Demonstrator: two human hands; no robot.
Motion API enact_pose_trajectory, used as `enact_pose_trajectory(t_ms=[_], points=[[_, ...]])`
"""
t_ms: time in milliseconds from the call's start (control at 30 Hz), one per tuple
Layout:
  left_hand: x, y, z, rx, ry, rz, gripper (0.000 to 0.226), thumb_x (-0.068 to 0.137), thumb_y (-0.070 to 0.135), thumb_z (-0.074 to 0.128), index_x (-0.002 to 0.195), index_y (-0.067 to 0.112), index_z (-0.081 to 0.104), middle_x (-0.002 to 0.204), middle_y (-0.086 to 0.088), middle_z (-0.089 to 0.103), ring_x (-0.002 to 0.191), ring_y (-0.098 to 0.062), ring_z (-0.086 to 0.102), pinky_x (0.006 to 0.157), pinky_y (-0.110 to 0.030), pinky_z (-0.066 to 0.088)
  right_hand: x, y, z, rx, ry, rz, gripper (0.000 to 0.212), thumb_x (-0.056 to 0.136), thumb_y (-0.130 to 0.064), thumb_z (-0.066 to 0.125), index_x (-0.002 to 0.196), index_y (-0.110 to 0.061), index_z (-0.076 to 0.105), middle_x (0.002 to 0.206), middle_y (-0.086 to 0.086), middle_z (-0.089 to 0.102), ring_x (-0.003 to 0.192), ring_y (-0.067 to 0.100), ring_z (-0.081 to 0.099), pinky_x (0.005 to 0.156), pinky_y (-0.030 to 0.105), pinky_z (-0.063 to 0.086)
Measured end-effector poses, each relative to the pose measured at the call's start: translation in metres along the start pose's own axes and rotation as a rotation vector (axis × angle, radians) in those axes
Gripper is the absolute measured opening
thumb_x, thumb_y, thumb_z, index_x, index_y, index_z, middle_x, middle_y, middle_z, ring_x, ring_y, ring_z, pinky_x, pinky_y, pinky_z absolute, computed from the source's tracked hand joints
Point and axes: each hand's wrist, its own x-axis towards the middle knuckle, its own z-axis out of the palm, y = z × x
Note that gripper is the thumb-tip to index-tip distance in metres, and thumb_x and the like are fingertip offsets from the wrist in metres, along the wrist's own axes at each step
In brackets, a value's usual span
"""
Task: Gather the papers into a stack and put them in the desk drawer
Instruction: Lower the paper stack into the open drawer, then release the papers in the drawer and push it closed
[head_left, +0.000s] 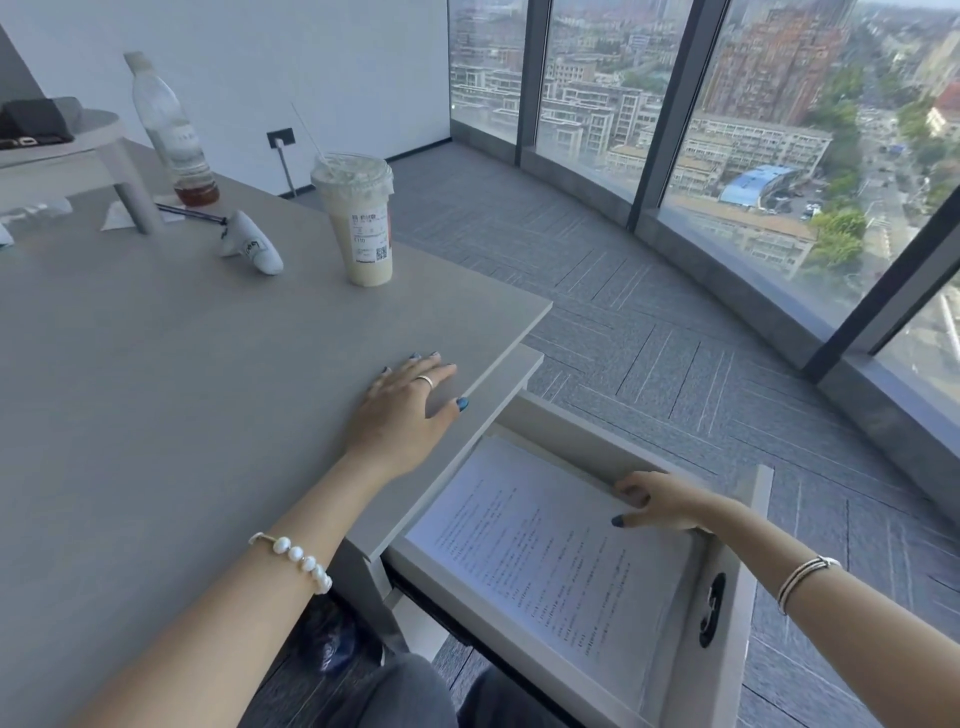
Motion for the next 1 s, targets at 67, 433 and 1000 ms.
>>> enact_pose_trajectory(t_ms=[67, 433, 1000], points=[[0.0, 0.001, 0.0, -0.003, 0.004, 0.001, 0.046, 0.091, 0.035, 0.049, 0.135, 0.023, 0.042, 0.153, 0.001, 0.031, 0.143, -0.013, 0.02, 0.117, -0.034, 0.008, -0.016, -0.001, -0.007, 0.103, 0.112, -0.049, 0.069, 0.075, -0.048, 0.069, 0.132, -0.016, 0.046, 0.137, 0.003, 0.053, 0.123, 0.022, 0.051, 0.101, 0.032, 0.04], [-0.001, 0.002, -0.002, 0.009, -0.002, 0.0, 0.046, 0.091, 0.034, 0.049, 0.134, 0.021, 0.044, 0.152, -0.001, 0.033, 0.143, -0.016, 0.022, 0.118, -0.037, 0.01, -0.154, 0.04, 0.019, 0.396, 0.448, -0.038, 0.123, 0.04, -0.087, 0.056, 0.144, -0.029, 0.025, 0.146, -0.012, 0.027, 0.138, 0.017, 0.027, 0.115, 0.045, 0.027], [-0.001, 0.006, -0.002, 0.004, 0.002, -0.028, 0.044, 0.091, 0.033, 0.049, 0.133, 0.021, 0.045, 0.152, 0.001, 0.034, 0.143, -0.015, 0.023, 0.118, -0.035, 0.012, -0.123, -0.005, 0.058, 0.674, 0.155, -0.184, 0.123, 0.043, -0.057, 0.086, 0.142, -0.029, 0.018, 0.143, -0.012, 0.037, 0.131, 0.005, 0.039, 0.107, 0.022, 0.037]])
